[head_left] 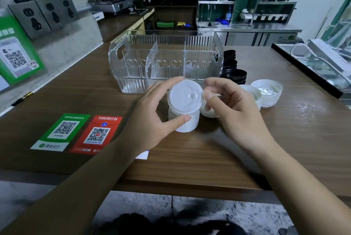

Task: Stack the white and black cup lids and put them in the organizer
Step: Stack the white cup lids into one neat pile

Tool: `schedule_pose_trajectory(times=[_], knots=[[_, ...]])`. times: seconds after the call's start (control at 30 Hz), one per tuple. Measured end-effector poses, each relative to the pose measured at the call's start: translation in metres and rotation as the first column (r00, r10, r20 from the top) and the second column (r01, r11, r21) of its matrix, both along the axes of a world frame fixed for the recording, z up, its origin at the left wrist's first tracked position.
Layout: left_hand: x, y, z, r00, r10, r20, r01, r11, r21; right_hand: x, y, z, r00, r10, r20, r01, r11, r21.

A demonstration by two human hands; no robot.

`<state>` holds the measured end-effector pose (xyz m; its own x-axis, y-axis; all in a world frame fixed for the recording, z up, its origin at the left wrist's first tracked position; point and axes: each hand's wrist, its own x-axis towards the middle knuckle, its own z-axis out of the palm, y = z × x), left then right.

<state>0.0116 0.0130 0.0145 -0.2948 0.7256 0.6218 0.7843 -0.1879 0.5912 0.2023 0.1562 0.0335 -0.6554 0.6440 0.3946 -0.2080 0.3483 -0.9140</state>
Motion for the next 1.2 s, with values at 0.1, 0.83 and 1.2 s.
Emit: schedule_pose_trajectory(times=[0.1,0.83,1.2], knots=[[-0.004,0.003,-0.003,1.0,-0.004,0.016,0.004,1.0,-0.028,0.003,-0.004,-0.004,0.982,-0.163,0.095,0.11,0.906,0.408],[-0.011,0.006,-0.011,0.986,-0.017,0.164,0.076,0.929,-0.361,-0.011,-0.003,-0.022,0.891,-0.37,0.263,0.152,0.789,0.595],[-0.015,0.007,-0.012,0.986,-0.058,0.154,0.106,0.94,-0.325,-0.013,0.002,-0.027,0.862,-0.426,0.277,0.106,0.683,0.722]])
